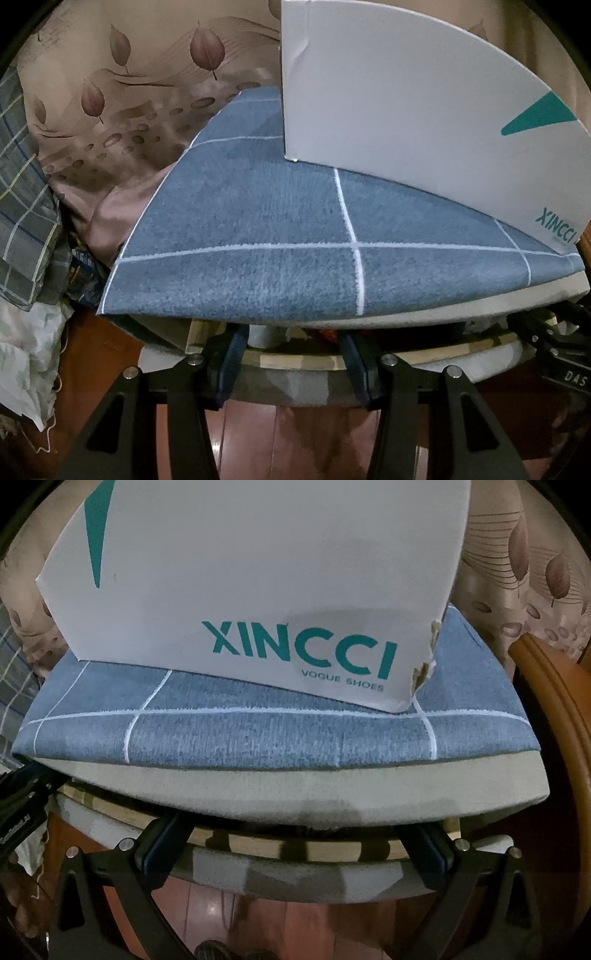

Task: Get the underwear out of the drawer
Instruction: 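Hook the drawer front with both tools and pull the drawer open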

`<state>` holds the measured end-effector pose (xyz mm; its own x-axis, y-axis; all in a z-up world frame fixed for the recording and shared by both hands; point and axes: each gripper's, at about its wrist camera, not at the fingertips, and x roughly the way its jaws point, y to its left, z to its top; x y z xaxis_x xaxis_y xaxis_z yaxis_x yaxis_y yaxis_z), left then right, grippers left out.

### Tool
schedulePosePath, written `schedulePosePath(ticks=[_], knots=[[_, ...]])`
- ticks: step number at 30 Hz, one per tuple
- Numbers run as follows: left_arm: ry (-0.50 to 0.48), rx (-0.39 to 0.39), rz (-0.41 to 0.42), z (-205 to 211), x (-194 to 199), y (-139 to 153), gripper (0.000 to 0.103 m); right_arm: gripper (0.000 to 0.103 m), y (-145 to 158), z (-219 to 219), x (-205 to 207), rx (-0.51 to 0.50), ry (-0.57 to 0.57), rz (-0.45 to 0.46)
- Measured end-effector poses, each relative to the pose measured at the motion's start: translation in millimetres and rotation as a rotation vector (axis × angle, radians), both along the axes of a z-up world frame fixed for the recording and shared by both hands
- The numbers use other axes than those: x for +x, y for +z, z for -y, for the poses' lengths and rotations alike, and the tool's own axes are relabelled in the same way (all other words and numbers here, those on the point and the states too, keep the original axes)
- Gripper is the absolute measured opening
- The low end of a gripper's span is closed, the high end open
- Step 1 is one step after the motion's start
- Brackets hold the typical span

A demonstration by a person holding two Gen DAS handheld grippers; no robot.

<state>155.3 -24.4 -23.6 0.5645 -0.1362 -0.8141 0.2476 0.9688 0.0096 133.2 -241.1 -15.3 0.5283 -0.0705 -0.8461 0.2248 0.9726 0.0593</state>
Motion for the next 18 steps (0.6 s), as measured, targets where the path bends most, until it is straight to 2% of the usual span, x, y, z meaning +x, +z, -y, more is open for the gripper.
schedulePosePath(ticks=[12,18], knots=[[-0.040,0.060,-0.114,-4,-14,-15,0.050,0.102,-1,-14,-22,0.028,0.007,-0.074],[-0.050,0.042,-0.182,-15,-35,-18,0.050,0.102,-1,-22,-29,0.055,0.011,-0.145]])
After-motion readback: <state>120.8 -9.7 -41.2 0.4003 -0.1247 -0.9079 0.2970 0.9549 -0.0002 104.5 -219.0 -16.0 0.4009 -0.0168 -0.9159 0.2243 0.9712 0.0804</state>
